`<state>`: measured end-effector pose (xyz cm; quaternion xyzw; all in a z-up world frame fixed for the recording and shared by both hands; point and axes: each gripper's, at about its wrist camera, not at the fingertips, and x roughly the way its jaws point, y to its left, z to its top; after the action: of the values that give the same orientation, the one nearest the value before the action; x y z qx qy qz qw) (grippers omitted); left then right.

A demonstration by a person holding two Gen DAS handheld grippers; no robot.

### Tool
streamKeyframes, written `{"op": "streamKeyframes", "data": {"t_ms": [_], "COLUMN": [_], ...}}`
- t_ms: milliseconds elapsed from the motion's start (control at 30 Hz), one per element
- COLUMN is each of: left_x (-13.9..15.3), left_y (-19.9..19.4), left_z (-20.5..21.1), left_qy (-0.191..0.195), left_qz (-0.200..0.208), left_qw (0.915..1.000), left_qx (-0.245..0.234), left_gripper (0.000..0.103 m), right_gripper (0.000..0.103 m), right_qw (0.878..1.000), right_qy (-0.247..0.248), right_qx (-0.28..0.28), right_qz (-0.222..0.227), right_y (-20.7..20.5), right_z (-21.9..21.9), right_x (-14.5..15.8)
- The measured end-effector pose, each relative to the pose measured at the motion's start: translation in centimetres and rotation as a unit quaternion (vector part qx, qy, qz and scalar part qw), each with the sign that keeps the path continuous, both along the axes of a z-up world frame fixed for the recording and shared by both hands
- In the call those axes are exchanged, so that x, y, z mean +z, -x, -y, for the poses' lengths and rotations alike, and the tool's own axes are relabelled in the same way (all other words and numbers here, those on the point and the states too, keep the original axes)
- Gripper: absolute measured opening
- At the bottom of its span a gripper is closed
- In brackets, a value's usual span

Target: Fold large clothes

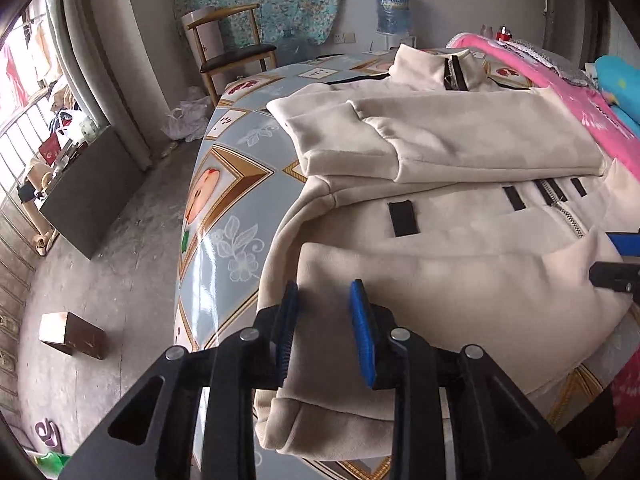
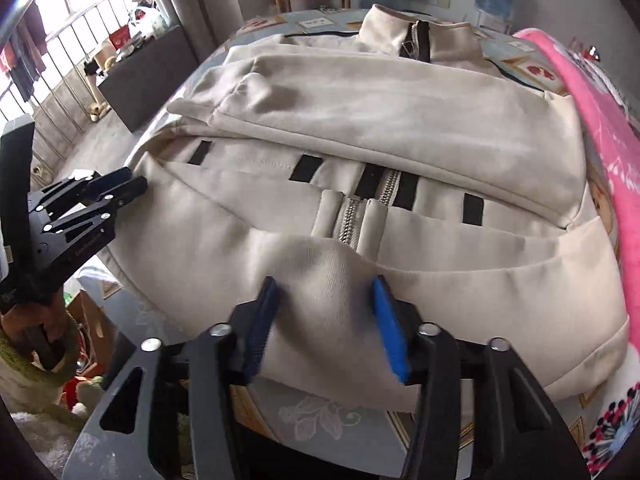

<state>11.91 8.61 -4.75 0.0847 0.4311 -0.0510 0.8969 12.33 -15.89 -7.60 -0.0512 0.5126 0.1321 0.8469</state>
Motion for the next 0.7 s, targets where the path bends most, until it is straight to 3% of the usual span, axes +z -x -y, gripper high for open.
{"op": "streamKeyframes", "data": {"t_ms": [33, 67, 167, 267, 333, 467, 567, 700], "left_x": [0.0, 0.0, 1.4, 4.3, 5.4, 4.9, 4.3, 3.3], "left_y": [0.1, 0.1, 0.9, 2.2, 2.2, 0.8, 0.1, -0.7], "left_z": [-0.1, -0.2, -0.8, -1.4, -1.9, -2.2, -2.0, -2.6], "left_qy": [0.000, -0.004, 0.014, 0.031, 0.046, 0.047, 0.036, 0.023], "left_qz": [0.007, 0.011, 0.039, 0.097, 0.110, 0.095, 0.089, 0.078], "left_qw": [1.0000, 0.9999, 0.9991, 0.9948, 0.9929, 0.9942, 0.9953, 0.9959], "left_qx": [0.000, 0.000, 0.001, 0.004, 0.010, 0.014, 0.014, 0.040], "left_gripper": [0.012, 0.008, 0.005, 0.005, 0.005, 0.005, 0.009, 0.011], "right_gripper": [0.018, 0.007, 0.005, 0.005, 0.005, 0.005, 0.005, 0.004], "right_qw": [1.000, 1.000, 0.999, 0.994, 0.990, 0.988, 0.983, 0.992], "right_qy": [-0.008, -0.007, -0.021, -0.008, 0.007, 0.019, 0.058, 0.045], "right_qx": [-0.002, -0.006, -0.018, -0.023, -0.021, -0.022, -0.014, -0.023], "right_qz": [0.004, 0.009, 0.043, 0.105, 0.142, 0.155, 0.173, 0.118], "right_y": [-0.1, -0.1, 0.4, 1.4, 1.5, 0.2, -0.7, -3.5], "right_z": [0.2, 0.4, 0.9, 0.3, -0.3, -1.1, -2.1, -1.4], "right_x": [0.2, 0.6, 2.7, 5.5, 6.5, 5.8, 4.6, 0.3]}}
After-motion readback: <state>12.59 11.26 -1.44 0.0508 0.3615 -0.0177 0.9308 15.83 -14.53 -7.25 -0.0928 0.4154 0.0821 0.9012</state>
